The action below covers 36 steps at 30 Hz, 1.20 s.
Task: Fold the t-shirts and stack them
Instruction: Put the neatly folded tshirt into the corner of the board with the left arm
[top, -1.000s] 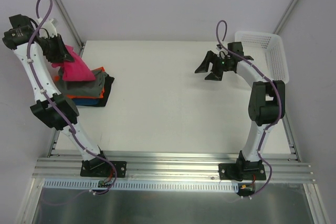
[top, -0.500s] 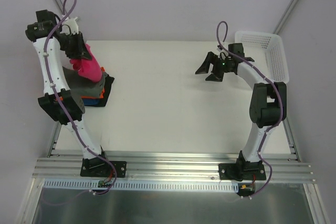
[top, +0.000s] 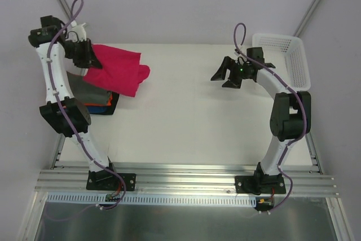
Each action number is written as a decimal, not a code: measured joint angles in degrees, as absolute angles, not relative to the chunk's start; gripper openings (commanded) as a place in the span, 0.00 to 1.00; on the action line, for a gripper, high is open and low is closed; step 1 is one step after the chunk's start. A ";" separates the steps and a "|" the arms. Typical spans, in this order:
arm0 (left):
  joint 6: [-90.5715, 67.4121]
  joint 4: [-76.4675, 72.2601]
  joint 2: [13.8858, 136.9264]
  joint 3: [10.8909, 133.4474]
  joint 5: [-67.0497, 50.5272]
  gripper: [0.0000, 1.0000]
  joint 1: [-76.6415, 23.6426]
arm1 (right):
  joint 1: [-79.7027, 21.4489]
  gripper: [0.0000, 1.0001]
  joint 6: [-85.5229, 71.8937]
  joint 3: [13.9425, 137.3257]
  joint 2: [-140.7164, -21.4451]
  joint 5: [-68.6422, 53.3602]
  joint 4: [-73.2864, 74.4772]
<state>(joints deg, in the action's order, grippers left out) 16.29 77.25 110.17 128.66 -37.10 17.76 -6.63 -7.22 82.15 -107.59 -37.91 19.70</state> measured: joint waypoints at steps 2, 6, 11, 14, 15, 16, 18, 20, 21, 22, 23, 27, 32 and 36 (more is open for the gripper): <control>16.64 77.19 110.96 128.62 -36.97 0.00 23.14 | -6.63 0.90 -7.22 81.73 -107.59 -37.89 19.68; 17.63 76.75 114.32 128.27 -33.78 0.00 31.44 | -6.63 0.90 -7.22 81.62 -107.57 -37.89 19.53; 17.87 75.99 121.64 126.58 -28.62 0.00 32.67 | -6.85 0.90 -7.25 81.62 -107.57 -37.87 19.44; 17.76 75.88 125.05 125.89 -26.61 0.00 32.12 | -7.07 0.90 -7.25 81.62 -107.57 -37.87 19.46; 17.56 75.79 125.78 125.91 -25.98 0.00 31.86 | -7.18 0.90 -7.25 81.62 -107.57 -37.89 19.44; 17.43 75.83 126.39 126.10 -25.41 0.00 31.81 | -7.31 0.90 -7.25 81.62 -107.57 -37.87 19.42; 17.17 76.07 127.22 127.28 -24.43 0.00 31.70 | -7.40 0.90 -7.25 81.62 -107.57 -37.87 19.42; 17.08 76.23 128.01 129.45 -22.76 0.00 31.44 | -7.49 0.90 -7.25 81.62 -107.57 -37.89 19.40; 17.02 76.20 128.16 130.43 -21.80 0.00 31.44 | -7.51 0.90 -7.25 81.62 -107.57 -37.89 19.40; 16.95 76.20 128.16 131.24 -21.04 0.00 31.42 | -7.53 0.90 -7.25 81.62 -107.57 -37.87 19.40; 16.88 76.27 128.16 131.87 -20.32 0.00 31.42 | -7.55 0.91 -7.25 81.62 -107.57 -37.87 19.40; 16.60 76.29 127.42 133.03 -16.82 0.00 31.42 | -7.62 0.91 -7.25 81.62 -107.57 -37.87 19.40; 15.84 76.58 127.00 133.97 -13.47 0.00 30.72 | -7.73 0.91 -7.27 81.62 -107.57 -37.87 19.20; 15.38 76.86 127.33 136.49 -9.45 0.00 29.10 | -8.10 0.91 -7.29 81.84 -107.66 -37.87 19.09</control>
<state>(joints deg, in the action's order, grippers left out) 15.38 76.86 127.33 136.49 -9.45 29.10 -8.10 -7.29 81.84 -107.66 -37.87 19.09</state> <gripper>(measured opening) 0.067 0.905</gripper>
